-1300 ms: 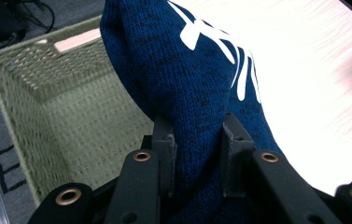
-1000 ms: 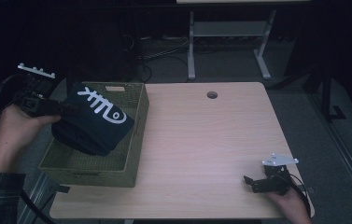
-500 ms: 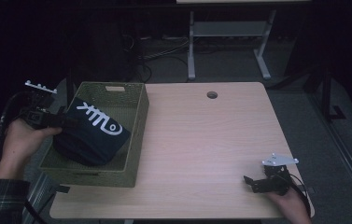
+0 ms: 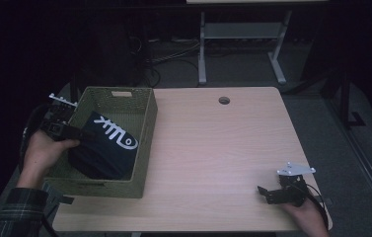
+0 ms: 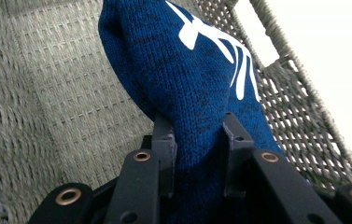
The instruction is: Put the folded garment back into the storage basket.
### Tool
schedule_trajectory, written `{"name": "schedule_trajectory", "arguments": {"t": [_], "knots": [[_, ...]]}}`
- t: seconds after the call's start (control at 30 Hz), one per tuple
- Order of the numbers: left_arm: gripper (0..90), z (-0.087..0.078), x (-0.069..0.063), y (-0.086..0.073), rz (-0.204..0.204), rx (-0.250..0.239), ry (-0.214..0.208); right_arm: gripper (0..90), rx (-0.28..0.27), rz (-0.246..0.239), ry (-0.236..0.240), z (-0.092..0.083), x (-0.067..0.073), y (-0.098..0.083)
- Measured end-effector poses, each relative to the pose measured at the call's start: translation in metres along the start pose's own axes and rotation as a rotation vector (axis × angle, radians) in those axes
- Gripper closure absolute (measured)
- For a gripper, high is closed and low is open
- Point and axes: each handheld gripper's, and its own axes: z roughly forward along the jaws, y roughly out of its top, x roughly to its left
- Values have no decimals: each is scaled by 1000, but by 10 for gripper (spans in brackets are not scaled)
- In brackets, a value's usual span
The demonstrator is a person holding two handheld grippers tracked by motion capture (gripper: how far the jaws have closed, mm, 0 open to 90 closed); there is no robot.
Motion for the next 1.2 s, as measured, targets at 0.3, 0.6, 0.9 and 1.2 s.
{"name": "schedule_trajectory", "arguments": {"t": [0.3,0.6,0.9,1.2], "knots": [[716,26,8,-5,-13,40,22,19,0,0,0,0,0,0],[709,50,25,-17,-38,87,62,19,0,-1,0,0,0,0],[692,69,37,-27,-42,135,117,20,0,0,0,0,0,0],[612,77,43,-33,-41,137,143,20,0,0,0,0,0,0]]}}
